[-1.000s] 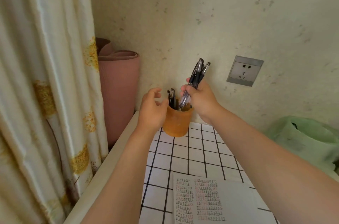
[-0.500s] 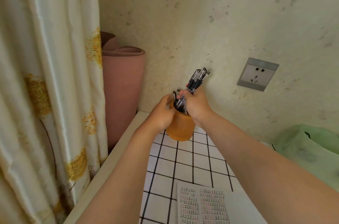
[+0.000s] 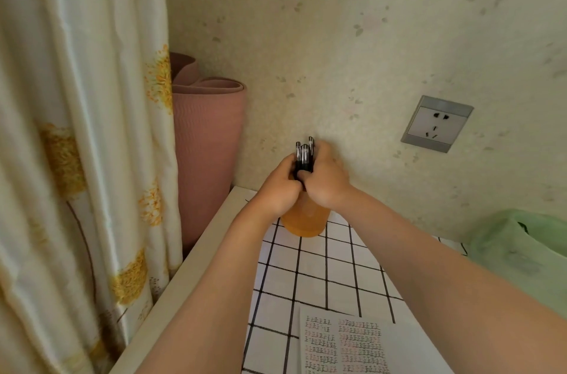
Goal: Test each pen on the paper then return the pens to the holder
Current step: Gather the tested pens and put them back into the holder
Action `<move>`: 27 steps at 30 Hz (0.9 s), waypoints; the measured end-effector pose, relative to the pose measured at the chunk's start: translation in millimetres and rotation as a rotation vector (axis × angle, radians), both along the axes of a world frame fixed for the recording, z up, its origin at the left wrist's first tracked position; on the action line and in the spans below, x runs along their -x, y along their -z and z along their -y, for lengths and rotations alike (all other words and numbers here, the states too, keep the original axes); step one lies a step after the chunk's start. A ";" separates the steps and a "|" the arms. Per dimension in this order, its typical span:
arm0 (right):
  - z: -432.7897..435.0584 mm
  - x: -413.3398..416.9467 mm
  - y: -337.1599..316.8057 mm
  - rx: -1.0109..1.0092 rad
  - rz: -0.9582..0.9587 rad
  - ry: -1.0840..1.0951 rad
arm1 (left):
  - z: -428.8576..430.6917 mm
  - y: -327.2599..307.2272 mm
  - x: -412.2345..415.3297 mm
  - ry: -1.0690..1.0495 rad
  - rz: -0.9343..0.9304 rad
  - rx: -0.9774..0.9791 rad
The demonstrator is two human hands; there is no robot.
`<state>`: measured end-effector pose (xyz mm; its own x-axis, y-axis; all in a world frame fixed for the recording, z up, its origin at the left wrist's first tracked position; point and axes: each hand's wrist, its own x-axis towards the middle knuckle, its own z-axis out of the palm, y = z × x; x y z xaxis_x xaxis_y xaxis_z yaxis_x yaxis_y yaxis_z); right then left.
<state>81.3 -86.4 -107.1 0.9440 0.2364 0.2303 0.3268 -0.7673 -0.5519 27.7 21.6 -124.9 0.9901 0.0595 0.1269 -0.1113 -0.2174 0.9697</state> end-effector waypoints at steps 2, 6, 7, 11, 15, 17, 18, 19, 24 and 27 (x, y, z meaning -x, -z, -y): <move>2.5 -1.2 -1.6 -0.011 0.008 -0.093 | -1.6 0.3 -0.9 -0.015 0.018 -0.003; 7.9 -0.2 -1.6 -0.084 0.045 -0.222 | -5.3 4.8 -8.5 -0.089 0.087 -0.064; 9.4 -1.5 -0.1 -0.068 0.053 -0.225 | -6.0 4.4 -9.9 -0.108 0.089 -0.047; 15.7 -5.8 5.3 0.247 0.094 -0.172 | -6.9 -2.7 -2.2 -0.131 0.148 0.033; 15.5 -3.3 5.3 0.151 0.125 -0.210 | -9.3 3.0 -6.2 -0.062 0.197 -0.182; 14.8 -2.0 4.5 0.125 0.137 -0.233 | -8.4 3.8 -8.0 -0.067 0.232 -0.281; 14.6 -0.6 4.1 0.143 0.133 -0.241 | -8.4 3.7 -8.7 -0.064 0.240 -0.296; 14.3 0.8 4.1 0.162 0.134 -0.248 | -9.3 3.9 -9.7 -0.061 0.239 -0.306; 18.3 5.9 -4.5 0.178 0.107 -0.220 | -13.9 -4.7 -7.3 -0.130 0.201 -0.419; 33.2 19.9 -14.5 0.077 0.086 -0.198 | -4.1 -18.3 4.6 -0.308 0.348 -0.510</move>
<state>61.4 -119.7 -92.6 0.8551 0.4347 0.2824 0.5184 -0.7222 -0.4580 23.1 25.7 -106.7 0.8343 0.1800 0.5211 -0.2576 -0.7084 0.6571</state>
